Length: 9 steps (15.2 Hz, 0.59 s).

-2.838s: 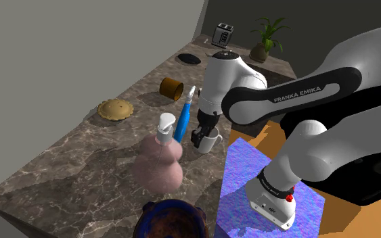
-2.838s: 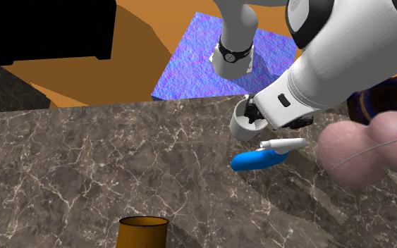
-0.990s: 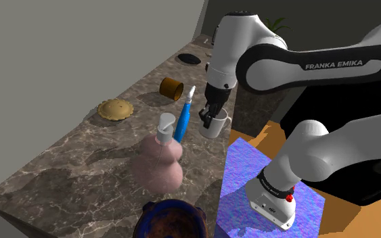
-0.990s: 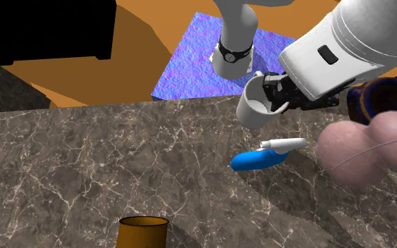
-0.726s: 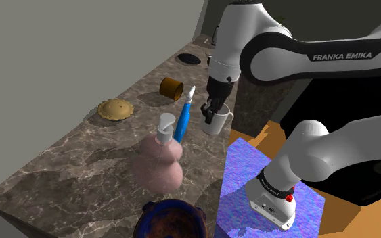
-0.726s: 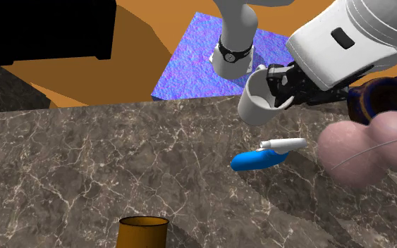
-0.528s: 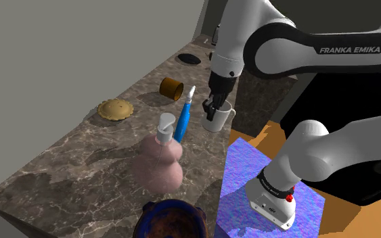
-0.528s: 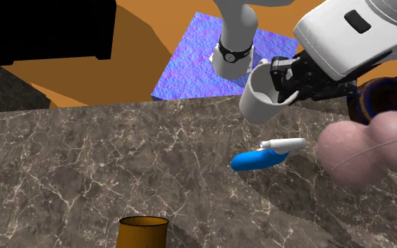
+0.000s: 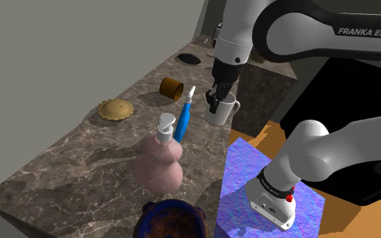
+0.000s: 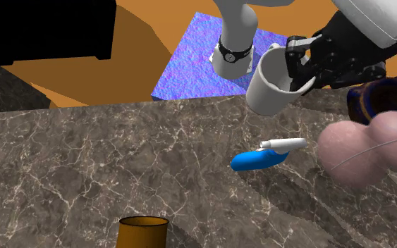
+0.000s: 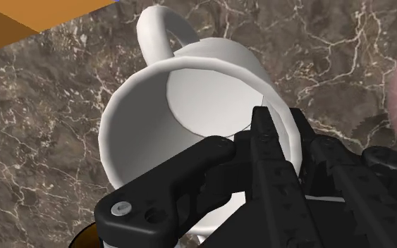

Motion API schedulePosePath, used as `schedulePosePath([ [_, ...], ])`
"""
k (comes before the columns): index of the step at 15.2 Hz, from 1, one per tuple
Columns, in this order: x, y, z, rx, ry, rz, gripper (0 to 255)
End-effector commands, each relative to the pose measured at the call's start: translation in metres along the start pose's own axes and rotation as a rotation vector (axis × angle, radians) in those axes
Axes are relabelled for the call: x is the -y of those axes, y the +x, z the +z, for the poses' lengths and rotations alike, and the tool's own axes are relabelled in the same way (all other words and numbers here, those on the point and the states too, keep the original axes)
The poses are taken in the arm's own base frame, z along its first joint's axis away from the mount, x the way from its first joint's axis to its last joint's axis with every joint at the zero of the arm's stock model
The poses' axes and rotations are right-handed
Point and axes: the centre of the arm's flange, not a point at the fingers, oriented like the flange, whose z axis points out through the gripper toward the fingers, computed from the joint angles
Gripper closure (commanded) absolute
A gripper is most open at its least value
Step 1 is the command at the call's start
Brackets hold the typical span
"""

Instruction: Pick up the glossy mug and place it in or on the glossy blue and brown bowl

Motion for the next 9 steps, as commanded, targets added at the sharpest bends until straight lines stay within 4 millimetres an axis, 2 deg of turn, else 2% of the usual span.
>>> schedulePosePath([
  [1, 0.018, -0.007, -0.004, 0.0, 0.0, 0.0, 255],
  [9, 0.115, -0.047, -0.014, 0.0, 0.0, 0.0, 255],
])
